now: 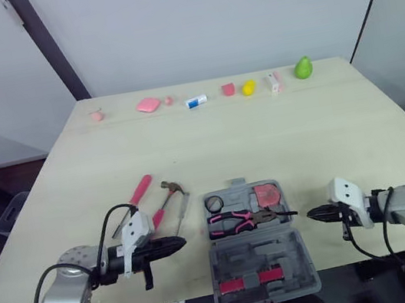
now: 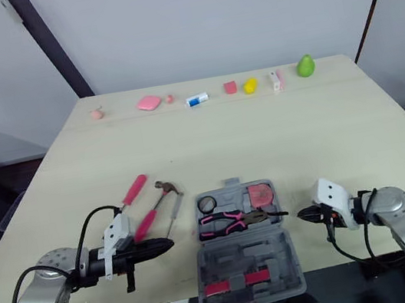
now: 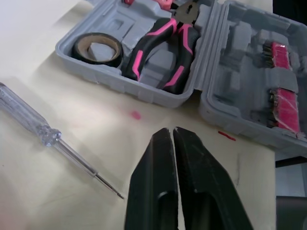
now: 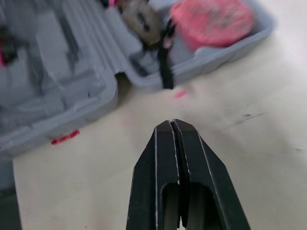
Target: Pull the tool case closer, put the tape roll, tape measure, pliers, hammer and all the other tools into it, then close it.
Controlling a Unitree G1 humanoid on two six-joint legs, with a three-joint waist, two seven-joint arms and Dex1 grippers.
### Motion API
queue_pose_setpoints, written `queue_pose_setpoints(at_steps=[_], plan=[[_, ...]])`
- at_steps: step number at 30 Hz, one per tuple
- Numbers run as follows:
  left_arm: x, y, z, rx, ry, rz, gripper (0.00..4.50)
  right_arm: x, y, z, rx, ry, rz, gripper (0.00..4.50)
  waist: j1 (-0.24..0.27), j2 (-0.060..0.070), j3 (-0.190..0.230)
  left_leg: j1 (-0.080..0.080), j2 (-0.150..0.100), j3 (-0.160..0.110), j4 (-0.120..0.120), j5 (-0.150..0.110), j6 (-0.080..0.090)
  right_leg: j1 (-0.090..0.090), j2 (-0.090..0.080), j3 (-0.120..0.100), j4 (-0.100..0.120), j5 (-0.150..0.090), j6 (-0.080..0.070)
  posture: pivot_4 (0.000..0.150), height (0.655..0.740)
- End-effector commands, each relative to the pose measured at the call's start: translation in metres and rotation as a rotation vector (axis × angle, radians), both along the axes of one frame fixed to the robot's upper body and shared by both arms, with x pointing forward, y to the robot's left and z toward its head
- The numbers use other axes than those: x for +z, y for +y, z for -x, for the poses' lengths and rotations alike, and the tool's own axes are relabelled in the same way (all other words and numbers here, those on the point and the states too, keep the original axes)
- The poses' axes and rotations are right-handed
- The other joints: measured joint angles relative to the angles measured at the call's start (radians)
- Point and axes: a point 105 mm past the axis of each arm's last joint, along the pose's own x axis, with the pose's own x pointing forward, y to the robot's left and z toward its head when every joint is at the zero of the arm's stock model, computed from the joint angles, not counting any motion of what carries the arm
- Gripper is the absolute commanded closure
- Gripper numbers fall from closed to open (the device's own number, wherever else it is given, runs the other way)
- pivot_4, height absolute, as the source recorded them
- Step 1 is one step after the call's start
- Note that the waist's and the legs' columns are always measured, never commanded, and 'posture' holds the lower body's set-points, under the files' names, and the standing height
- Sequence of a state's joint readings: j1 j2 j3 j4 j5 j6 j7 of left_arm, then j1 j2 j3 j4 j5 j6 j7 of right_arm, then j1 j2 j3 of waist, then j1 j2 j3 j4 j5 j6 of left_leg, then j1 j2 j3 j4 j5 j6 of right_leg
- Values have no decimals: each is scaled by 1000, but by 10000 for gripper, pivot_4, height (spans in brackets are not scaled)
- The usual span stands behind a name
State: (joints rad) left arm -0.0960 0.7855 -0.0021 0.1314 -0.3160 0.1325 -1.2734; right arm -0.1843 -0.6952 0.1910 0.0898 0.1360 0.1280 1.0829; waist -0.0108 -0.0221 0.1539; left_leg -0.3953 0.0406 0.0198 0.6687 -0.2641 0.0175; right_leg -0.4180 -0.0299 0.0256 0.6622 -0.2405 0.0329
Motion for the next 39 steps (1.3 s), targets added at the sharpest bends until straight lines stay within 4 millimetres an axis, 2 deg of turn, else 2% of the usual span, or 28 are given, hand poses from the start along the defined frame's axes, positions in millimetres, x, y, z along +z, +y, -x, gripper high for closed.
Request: queue_pose_setpoints(at_steps=[1, 12, 20, 31, 39], plan=[[-3, -3, 0, -30, 23, -32, 44453, -3, 8, -2, 34, -19, 24, 45000, -1, 0, 0, 0, 0, 0, 0, 0, 0, 0, 0, 0, 0, 0, 0, 1500, 7400], [-20, -17, 1, -53, 76, -51, 44453, -13, 25, -2, 91, -18, 27, 45000, -1, 0, 0, 0, 0, 0, 0, 0, 0, 0, 0, 0, 0, 0, 0, 1500, 7400], [-27, -24, 0, -72, 105, -54, 44453, -17, 23, -2, 97, -24, 46, 45000, -2, 0, 0, 0, 0, 0, 0, 0, 0, 0, 0, 0, 1, 0, 0, 1500, 7400], [-39, -46, -3, -131, 134, -47, 44453, -18, 23, -2, 88, -31, 46, 45000, -2, 0, 0, 0, 0, 0, 1, 0, 0, 1, 1, 0, 1, 0, 0, 1500, 7400], [-41, -50, -8, -132, 130, -41, 44453, -16, 26, 1, 92, -24, 36, 45000, -2, 0, 0, 2, 0, 0, 1, 0, 0, 2, 1, 0, 1, 0, 0, 1500, 7400]])
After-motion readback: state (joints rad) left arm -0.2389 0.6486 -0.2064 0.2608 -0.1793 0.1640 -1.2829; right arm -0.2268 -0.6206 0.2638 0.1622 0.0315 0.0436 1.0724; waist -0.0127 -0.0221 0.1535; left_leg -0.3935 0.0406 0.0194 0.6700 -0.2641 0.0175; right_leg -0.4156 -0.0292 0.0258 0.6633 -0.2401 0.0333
